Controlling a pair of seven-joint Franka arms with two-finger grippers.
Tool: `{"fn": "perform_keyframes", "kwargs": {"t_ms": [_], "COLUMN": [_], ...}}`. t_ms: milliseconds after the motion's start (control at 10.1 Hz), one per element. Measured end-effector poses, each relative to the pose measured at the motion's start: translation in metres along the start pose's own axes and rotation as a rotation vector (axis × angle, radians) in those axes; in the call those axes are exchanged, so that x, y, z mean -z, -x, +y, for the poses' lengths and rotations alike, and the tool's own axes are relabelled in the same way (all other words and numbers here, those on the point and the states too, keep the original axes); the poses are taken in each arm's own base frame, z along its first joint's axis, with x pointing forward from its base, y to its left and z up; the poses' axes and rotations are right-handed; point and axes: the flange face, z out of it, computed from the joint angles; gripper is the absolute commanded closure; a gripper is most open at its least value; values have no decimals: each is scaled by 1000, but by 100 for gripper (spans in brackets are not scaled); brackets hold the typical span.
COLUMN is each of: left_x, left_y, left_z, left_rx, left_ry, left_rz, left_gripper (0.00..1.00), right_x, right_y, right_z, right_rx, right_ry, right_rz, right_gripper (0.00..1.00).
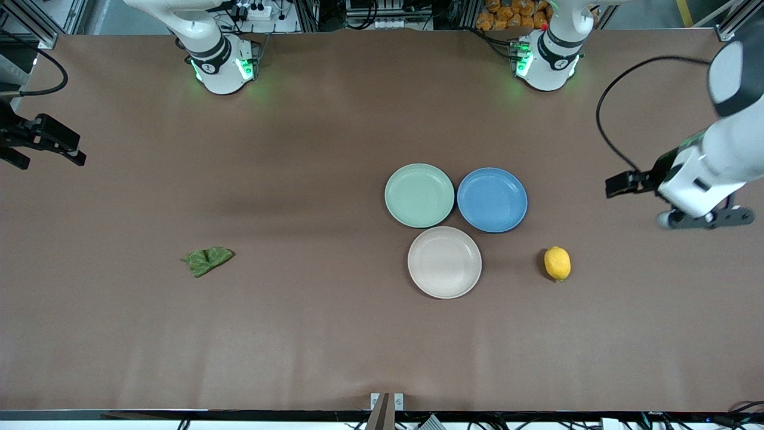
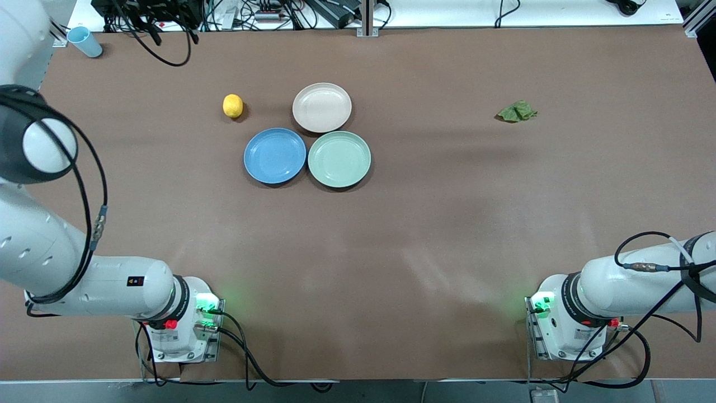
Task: Place lemon and lettuce in plates
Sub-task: 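Move the left gripper toward the yellow lemon beside the plates, then grasp the lemon with the left gripper while the right gripper reaches the lettuce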
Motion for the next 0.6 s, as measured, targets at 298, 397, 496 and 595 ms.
{"fn": "perform_keyframes", "kwargs": {"t_ms": [298, 397, 496, 595], "left_x": [-64, -85, -103, -121], "left_y": [-26, -34, -43, -49], "left_z": [11, 15, 17, 17], "left_rx": [5, 9, 10, 11], "left_ry": [1, 1, 4, 10], "left_rz": [-79, -90, -87, -67], "left_gripper": [0, 0, 0, 0], "right_x": [8, 11, 10, 5], "right_y": [5, 9, 12, 14], "right_z": [4, 4, 4, 4], "right_rx": [-7, -8, -8, -8], "right_ry": [3, 2, 1, -1], "right_rz": [8, 2, -17, -44], "right_gripper": [0, 0, 0, 0]}}
